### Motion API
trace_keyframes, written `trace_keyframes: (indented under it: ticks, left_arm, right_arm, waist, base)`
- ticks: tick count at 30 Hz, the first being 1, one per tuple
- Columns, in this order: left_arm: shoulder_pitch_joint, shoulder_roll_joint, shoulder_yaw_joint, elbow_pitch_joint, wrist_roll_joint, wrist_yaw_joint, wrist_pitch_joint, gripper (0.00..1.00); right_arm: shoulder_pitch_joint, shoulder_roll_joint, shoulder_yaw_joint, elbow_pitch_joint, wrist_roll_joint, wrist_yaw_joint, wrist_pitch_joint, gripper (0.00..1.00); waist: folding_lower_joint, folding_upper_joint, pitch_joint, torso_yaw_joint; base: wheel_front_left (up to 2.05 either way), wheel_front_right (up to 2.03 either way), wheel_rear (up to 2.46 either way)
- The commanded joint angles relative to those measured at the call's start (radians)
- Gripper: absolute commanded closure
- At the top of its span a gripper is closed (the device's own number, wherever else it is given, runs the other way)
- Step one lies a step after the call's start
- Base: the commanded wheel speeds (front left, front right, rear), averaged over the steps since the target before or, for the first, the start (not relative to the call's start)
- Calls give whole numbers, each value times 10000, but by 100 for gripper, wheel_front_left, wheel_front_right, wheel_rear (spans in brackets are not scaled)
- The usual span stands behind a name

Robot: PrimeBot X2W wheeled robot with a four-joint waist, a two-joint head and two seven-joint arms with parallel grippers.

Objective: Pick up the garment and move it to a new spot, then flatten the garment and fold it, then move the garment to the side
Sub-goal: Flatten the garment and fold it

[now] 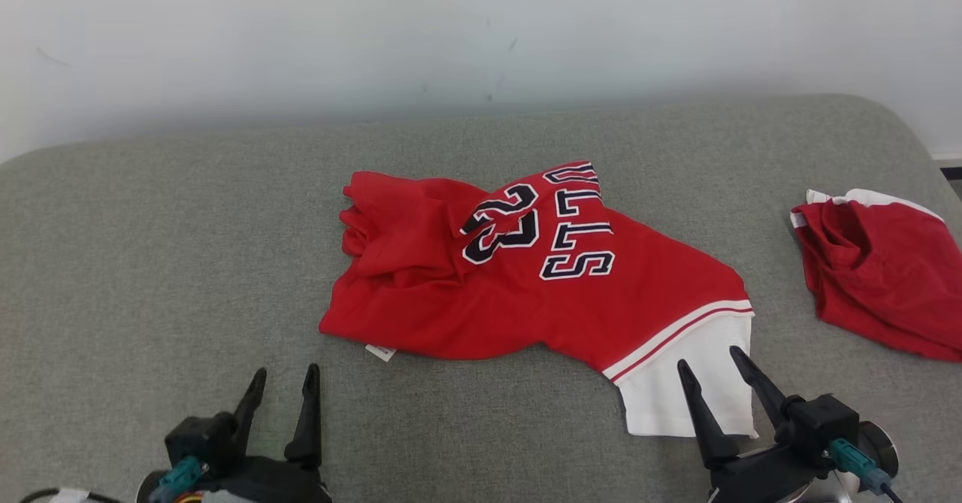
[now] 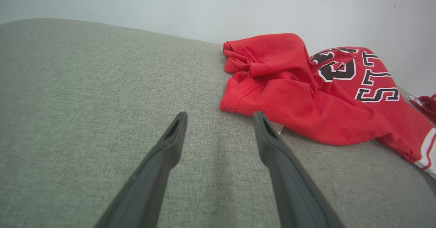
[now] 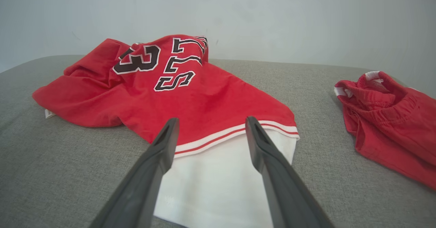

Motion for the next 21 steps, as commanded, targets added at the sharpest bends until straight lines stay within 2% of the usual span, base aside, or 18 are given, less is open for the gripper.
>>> trace_keyframes:
  ticks: [1, 10, 21]
  left_arm:
    - [-251, 10, 36, 79, 170, -51, -14, 0]
    - [-2180, 163, 472, 1735, 1097, -613, -14, 0]
    - [-2994, 418, 747, 2852, 1502, -843, -14, 0]
  right_arm:
    - [-109, 86, 13, 14, -61, 1, -46, 0]
    - [-442, 428, -138, 165, -200, 1, -48, 0]
    - [-820, 572, -159, 116, -224, 1, -49, 0]
  waist:
    - [0, 0, 175, -101]
    - [0, 0, 1102, -869]
    - [0, 0, 1631, -1241]
  base:
    - [0, 0, 0]
    - [0, 0, 0]
    - [0, 0, 0]
